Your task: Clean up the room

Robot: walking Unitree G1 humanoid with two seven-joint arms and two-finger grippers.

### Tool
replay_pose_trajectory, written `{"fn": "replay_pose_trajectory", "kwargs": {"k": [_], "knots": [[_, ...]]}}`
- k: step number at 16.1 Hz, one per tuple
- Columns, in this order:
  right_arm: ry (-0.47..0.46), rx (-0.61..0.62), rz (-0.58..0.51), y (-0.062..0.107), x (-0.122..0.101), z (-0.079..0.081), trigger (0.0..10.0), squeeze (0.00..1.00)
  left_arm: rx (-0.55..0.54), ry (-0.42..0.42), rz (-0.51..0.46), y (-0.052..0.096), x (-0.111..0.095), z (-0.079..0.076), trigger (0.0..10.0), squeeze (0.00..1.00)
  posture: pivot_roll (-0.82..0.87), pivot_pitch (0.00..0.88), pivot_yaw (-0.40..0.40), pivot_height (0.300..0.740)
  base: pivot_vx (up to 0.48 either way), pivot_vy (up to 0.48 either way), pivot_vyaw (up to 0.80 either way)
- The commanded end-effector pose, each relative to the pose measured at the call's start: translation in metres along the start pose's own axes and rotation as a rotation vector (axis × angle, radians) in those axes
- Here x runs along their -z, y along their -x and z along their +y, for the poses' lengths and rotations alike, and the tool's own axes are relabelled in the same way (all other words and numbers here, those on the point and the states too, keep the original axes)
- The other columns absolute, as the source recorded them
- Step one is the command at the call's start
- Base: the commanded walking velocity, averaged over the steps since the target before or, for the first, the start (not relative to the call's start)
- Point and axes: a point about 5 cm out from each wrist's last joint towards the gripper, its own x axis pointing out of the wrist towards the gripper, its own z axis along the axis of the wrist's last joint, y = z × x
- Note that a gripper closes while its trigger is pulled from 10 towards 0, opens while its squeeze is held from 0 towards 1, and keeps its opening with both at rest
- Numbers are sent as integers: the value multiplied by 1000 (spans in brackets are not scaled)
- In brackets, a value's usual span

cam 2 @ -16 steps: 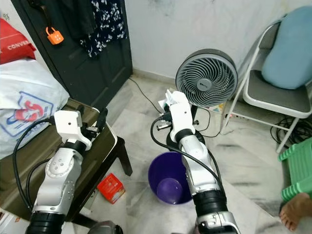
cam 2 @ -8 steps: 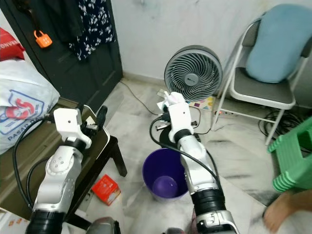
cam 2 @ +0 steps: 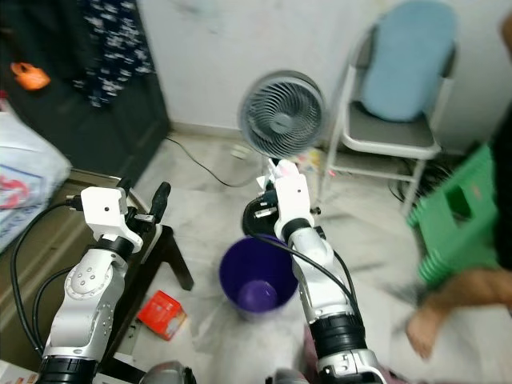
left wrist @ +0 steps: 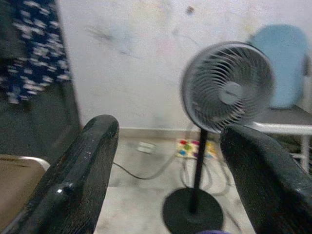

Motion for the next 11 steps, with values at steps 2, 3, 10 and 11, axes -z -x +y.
{"fn": "replay_pose_trajectory", "kwargs": {"k": [2,3,10,11], "knots": [[-14,23,-14,1,-4,-1,10000,0,35,12,-20,0,-8,-5,10000,0,-51,0,47,740,124,0,0],[-6,16,-13,2,-4,2,10000,0,48,12,-18,-1,-7,-8,10000,0,-57,0,42,740,319,0,0],[23,-17,-27,1,-8,4,10000,0,35,34,-4,6,-3,-15,10000,0,-53,0,29,740,319,0,0],[31,-27,-39,2,-10,7,10000,0,36,34,-1,6,-3,-15,10000,0,-52,0,29,740,322,0,513]]}}
